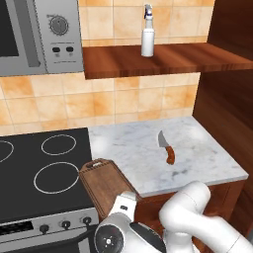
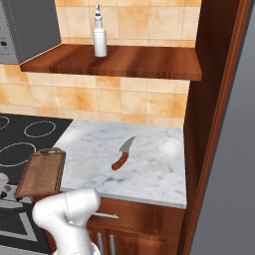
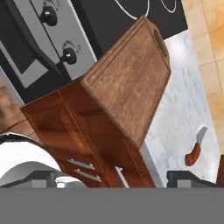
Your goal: Move the cutting board and knife to the sink. Then move spray from the shelves to the counter.
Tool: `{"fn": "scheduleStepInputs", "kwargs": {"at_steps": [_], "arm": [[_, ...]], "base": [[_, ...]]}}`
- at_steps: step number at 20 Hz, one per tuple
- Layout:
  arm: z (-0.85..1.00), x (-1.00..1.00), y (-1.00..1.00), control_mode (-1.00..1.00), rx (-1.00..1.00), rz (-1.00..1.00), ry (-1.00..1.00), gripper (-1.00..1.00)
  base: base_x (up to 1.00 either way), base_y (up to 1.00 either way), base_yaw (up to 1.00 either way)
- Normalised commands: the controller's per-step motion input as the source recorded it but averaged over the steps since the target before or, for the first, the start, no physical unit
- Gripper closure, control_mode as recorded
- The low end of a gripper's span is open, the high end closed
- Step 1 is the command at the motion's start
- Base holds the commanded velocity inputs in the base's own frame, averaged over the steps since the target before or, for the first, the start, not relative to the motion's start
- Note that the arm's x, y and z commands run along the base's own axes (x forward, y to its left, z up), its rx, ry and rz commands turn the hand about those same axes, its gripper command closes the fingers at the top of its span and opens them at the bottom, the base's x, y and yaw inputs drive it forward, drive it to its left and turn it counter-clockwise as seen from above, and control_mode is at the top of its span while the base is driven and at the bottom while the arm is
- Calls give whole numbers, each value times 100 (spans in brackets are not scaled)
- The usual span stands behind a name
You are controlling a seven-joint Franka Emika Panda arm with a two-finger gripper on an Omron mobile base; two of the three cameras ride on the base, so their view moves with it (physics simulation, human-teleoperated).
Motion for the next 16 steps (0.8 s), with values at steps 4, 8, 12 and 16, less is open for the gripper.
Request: {"fn": "scheduleStepInputs", "kwargs": {"at_steps": [4,8,12,16], "arm": [[-15,0,1,-100,-9,4,-31,-100],[-4,3,0,-100,-4,7,-17,-100],[0,0,0,-100,-4,4,-2,-100],[0,2,3,-100,-6,4,-6,-100]], "base": [[0,0,0],[0,0,0],[0,0,0],[0,0,0]]}}
